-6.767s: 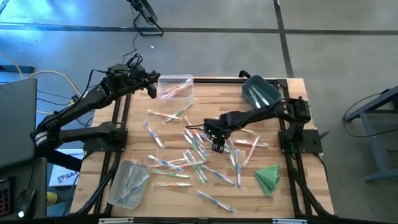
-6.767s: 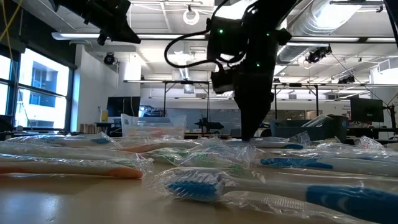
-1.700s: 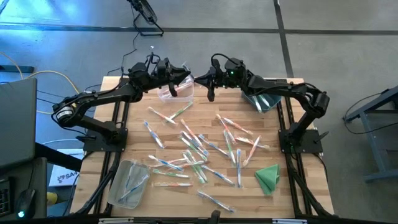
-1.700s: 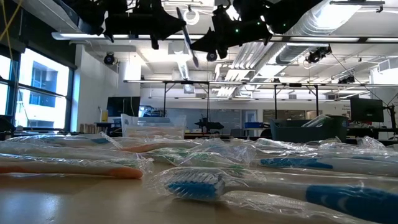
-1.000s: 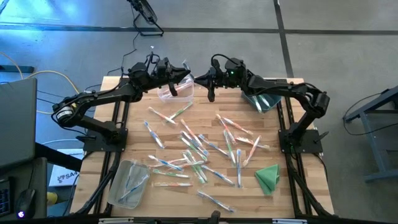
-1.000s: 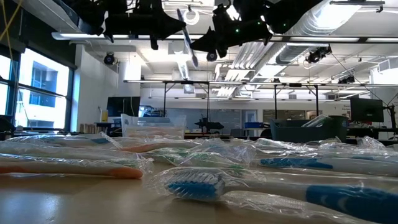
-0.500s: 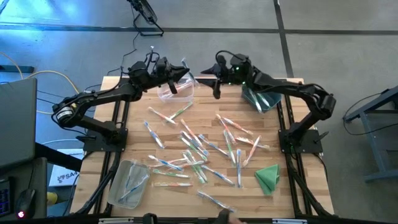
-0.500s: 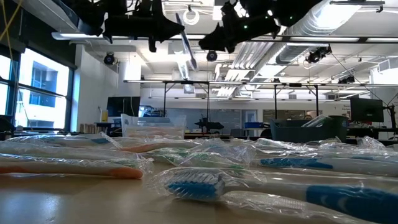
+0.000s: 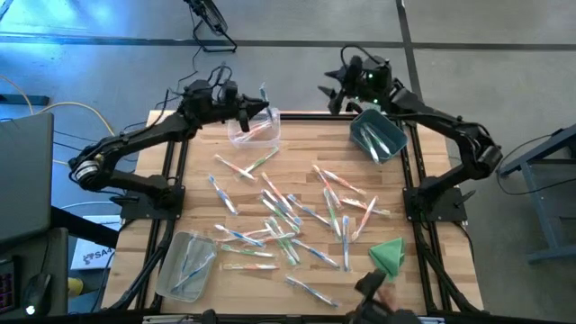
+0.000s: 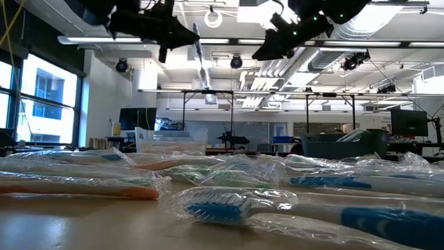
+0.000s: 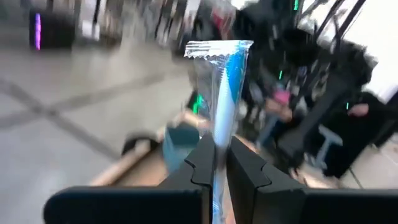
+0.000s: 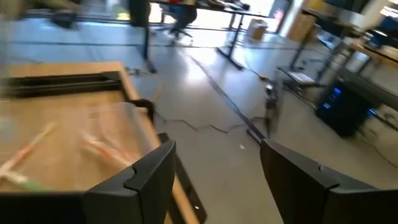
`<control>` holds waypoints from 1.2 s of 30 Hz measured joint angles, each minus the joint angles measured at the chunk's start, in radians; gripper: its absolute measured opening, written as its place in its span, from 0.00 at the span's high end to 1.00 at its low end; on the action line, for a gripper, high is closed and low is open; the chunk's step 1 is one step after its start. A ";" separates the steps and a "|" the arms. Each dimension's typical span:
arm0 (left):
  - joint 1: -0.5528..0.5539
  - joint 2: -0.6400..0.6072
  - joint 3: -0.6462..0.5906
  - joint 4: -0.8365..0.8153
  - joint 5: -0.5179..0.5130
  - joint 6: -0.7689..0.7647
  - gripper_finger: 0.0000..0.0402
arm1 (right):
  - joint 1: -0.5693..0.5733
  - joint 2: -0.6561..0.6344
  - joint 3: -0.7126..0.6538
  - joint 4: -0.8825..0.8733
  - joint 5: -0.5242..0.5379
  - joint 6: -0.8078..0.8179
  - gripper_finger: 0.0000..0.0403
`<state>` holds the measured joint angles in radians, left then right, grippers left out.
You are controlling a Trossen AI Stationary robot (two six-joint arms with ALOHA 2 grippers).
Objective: Pick & Place Toothbrushes
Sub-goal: Put the blue toothbrush into the gray bin
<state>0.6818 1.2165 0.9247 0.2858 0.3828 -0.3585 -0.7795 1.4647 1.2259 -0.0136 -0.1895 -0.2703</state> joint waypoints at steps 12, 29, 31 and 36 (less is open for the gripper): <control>-0.109 -0.075 0.435 -1.114 -0.075 -0.120 0.96 | -0.099 0.014 0.000 0.029 -0.052 0.016 0.44; -0.346 -0.064 0.537 -1.452 -0.285 -0.330 0.97 | -0.111 0.015 0.000 0.056 -0.056 0.011 0.44; -0.392 -0.067 0.538 -1.447 -0.297 -0.344 0.97 | -0.111 0.015 0.000 0.056 -0.056 0.011 0.44; -0.497 -0.065 0.538 -1.459 -0.371 -0.426 0.97 | -0.111 0.015 0.000 0.056 -0.056 0.011 0.44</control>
<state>0.1844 1.1511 1.4624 -1.1733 0.0121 -0.7840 -0.8906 1.4796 1.2258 0.0426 -0.2455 -0.2592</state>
